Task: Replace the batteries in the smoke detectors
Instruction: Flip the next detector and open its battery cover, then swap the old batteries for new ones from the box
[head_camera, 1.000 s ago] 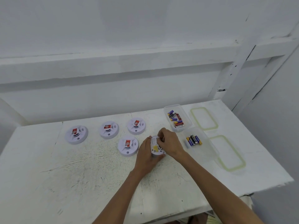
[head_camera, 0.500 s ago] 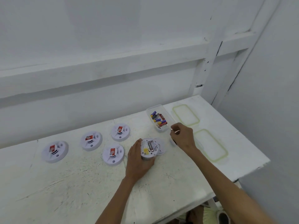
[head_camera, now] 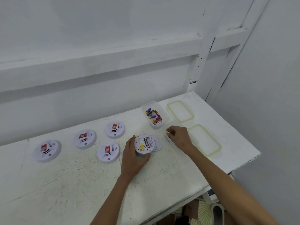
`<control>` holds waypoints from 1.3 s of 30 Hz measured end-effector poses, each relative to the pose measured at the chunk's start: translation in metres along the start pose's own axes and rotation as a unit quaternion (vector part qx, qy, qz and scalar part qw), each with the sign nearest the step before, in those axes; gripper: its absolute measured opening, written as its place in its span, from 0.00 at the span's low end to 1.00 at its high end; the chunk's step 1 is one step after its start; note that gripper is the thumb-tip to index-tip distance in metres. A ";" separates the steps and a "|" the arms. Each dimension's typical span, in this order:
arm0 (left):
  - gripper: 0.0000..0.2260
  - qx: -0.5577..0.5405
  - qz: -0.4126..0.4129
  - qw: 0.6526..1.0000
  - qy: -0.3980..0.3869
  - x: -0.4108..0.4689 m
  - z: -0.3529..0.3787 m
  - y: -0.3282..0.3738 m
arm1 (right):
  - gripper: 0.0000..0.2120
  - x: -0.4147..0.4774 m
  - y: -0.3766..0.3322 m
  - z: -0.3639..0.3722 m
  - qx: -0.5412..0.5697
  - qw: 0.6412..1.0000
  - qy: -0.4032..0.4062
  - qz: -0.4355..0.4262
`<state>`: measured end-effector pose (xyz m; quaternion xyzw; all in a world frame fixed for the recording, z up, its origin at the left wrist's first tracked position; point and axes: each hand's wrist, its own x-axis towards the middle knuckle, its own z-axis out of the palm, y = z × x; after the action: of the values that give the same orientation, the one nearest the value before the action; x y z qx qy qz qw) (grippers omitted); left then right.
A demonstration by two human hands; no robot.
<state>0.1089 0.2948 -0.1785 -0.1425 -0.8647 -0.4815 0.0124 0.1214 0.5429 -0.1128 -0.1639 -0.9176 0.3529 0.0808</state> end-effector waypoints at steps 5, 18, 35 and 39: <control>0.45 -0.002 0.005 1.000 0.003 -0.002 -0.001 0.002 | 0.12 0.003 -0.003 0.002 -0.018 1.000 0.008 0.004; 0.45 0.003 -0.009 1.000 -0.001 -0.001 -0.001 0.006 | 0.06 -0.006 -0.050 0.014 -0.042 0.977 -0.053 -0.203; 0.41 -0.010 -0.030 0.999 -0.044 -0.002 -0.007 0.012 | 0.13 0.008 -0.076 0.021 -0.304 0.861 -0.231 -0.335; 0.44 -0.027 -0.029 0.999 -0.007 0.004 0.005 -0.009 | 0.14 0.009 -0.077 0.018 -0.317 0.846 -0.250 -0.348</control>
<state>0.1030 0.2958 -0.1885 -0.1208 -0.8554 -0.5036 -0.0120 0.0890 0.4815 -0.0745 0.2438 -0.9654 0.0207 -0.0902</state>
